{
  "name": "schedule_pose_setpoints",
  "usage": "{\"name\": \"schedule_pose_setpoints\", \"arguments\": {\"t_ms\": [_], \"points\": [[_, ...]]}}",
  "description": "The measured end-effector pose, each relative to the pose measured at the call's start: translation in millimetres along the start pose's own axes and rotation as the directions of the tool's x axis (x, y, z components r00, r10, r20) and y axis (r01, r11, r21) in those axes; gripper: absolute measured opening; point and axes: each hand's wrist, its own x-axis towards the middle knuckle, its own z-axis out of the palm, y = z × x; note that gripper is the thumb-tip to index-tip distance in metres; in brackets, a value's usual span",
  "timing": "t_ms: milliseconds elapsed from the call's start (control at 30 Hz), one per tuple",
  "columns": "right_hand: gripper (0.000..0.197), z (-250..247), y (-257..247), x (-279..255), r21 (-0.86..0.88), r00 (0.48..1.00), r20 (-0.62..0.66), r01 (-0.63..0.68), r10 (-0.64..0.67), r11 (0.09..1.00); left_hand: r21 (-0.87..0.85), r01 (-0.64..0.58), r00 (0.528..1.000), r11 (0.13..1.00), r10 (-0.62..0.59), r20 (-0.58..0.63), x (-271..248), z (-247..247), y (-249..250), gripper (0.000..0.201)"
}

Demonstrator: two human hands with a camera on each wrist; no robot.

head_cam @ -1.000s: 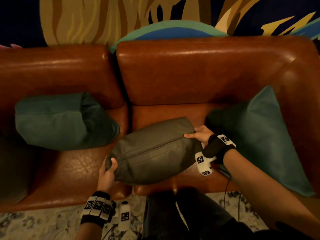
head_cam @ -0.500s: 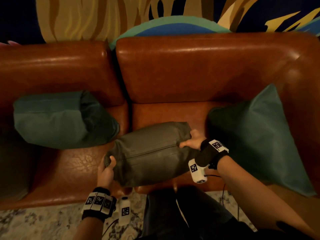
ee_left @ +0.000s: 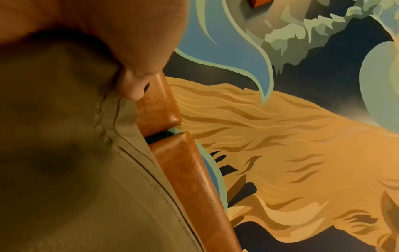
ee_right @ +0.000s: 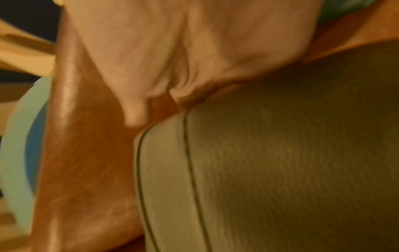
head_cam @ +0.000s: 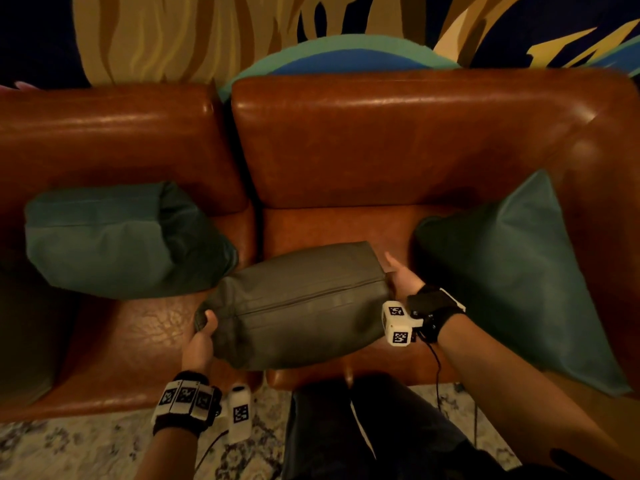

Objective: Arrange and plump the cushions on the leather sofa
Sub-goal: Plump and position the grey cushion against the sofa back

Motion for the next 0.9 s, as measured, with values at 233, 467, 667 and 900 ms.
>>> {"name": "schedule_pose_setpoints", "arguments": {"t_ms": [233, 467, 667, 900], "points": [[0.022, -8, 7, 1, -0.403, 0.997, -0.057, -0.065, 0.045, 0.913, -0.005, -0.048, 0.998, 0.999, 0.047, -0.04, 14, -9, -17, 0.084], [0.022, -1, 4, 9, -0.479, 1.0, -0.029, -0.009, -0.005, 0.878, 0.023, -0.027, 1.0, 0.999, 0.027, -0.01, 20, -10, -17, 0.085], [0.031, 1, 5, 7, -0.271, 0.964, -0.192, 0.127, -0.183, 0.954, 0.117, -0.19, 0.972, 0.975, 0.204, -0.118, 2, 3, 8, 0.041], [0.028, -63, -15, 14, -0.139, 0.837, -0.478, 0.227, -0.267, 0.964, 0.138, -0.184, 0.975, 0.973, 0.199, -0.099, -14, 11, 15, 0.036]]}}
